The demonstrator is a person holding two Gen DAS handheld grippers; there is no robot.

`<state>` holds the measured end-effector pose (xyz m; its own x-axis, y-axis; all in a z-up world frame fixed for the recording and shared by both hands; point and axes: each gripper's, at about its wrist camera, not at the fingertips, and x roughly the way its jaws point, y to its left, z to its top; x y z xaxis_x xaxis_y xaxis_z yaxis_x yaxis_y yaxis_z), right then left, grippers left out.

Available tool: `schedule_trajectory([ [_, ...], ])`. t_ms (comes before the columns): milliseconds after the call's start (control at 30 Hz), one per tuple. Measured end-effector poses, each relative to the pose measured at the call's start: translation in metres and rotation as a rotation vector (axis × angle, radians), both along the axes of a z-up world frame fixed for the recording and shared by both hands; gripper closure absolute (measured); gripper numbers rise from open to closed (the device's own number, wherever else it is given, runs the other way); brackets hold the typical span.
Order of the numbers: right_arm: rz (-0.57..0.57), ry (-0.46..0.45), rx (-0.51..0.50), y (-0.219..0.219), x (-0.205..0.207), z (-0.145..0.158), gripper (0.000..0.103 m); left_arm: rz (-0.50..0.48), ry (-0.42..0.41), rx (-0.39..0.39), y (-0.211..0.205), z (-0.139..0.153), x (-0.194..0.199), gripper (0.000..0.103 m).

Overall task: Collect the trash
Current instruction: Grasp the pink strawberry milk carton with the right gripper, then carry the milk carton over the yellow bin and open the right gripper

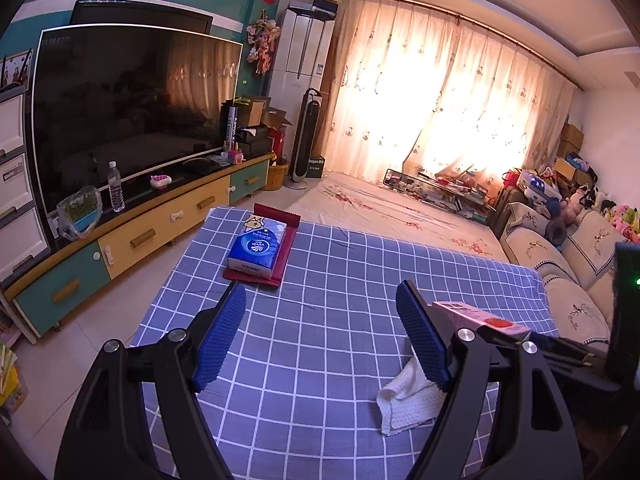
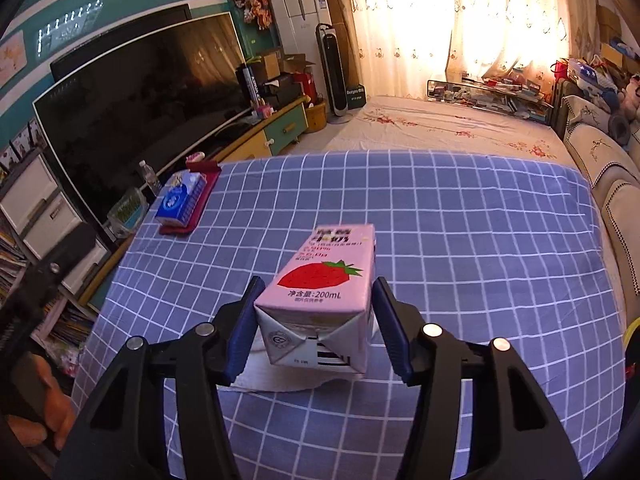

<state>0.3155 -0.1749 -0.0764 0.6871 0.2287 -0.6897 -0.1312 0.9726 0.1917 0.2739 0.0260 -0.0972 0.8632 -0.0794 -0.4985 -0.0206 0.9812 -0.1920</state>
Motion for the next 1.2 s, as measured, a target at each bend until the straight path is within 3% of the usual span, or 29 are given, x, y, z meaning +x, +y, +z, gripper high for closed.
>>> schedule_trajectory([
  [400, -0.038, -0.050, 0.018, -0.062, -0.040, 0.031, 0.052, -0.051, 0.002, 0.014, -0.015, -0.003, 0.000, 0.026],
  [1200, -0.158, -0.115, 0.092, -0.161, -0.110, 0.057, 0.052, -0.203, 0.032, 0.052, -0.061, -0.014, -0.003, 0.026],
])
